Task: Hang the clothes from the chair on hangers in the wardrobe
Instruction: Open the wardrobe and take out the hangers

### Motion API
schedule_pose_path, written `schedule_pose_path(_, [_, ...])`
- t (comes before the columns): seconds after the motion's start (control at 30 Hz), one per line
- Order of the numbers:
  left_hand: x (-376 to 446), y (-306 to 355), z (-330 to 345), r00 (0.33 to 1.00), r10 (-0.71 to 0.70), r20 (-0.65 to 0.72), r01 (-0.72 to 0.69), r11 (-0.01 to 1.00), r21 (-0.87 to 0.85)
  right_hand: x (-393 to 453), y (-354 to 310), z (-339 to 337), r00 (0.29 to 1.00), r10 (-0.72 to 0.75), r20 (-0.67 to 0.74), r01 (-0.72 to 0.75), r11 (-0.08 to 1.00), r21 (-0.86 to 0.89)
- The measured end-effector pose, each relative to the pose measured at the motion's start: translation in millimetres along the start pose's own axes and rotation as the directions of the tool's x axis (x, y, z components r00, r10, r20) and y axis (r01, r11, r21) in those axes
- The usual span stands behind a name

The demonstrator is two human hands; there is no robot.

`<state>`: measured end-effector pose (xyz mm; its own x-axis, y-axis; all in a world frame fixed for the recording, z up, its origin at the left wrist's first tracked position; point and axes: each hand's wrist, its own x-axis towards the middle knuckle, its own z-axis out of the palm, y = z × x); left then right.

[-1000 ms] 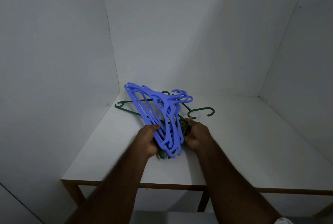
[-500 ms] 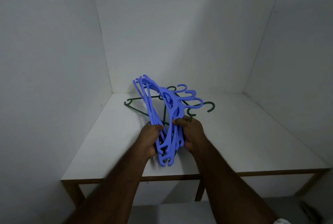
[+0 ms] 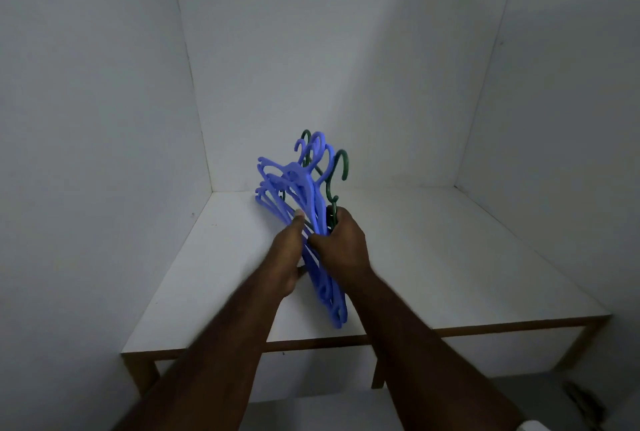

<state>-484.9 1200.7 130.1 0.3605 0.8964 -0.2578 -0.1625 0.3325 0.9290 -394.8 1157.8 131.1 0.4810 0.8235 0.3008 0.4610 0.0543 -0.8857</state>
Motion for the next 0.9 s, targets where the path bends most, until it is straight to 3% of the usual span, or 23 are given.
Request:
schedule_pose_path(0.1, [-5,7,6,0.993,0.093,0.070,-0.100,0.990,0.099,-10,-4,7,0.995,-0.092,0.039,0.095,0.992,-0.088])
schedule_pose_path(0.2, [-7,9,0,0.993,0.087,0.086,-0.095,0.991,0.093,-14,-6,13,0.981,-0.146,0.125,0.168,0.968,-0.188])
schedule_pose_path(0.33, [-1,-4,-17,0.995,0.077,-0.068,-0.080,0.996,-0.039,-32,4,21,0.930,-0.152,0.335,0.227,0.953,-0.200])
schedule_pose_path(0.5, [0,-22,-25,0.984,0.075,-0.163,-0.099,0.984,-0.148,-47,24,20,0.905,-0.103,0.413,0.221,0.942,-0.251])
schedule_pose_path(0.6, [1,-28,-24,0.971,0.129,-0.201,-0.160,0.976,-0.148,-50,25,9,0.911,-0.106,0.398,0.215,0.947,-0.240])
schedule_pose_path(0.67, [-1,-29,-19,0.964,0.171,-0.204,-0.201,0.970,-0.136,-49,24,-1,0.930,-0.050,0.364,0.128,0.973,-0.194])
schedule_pose_path(0.9, [-21,-29,14,0.913,0.387,-0.127,-0.391,0.921,-0.005,-52,21,-31,0.957,-0.014,0.291,0.010,1.000,0.018])
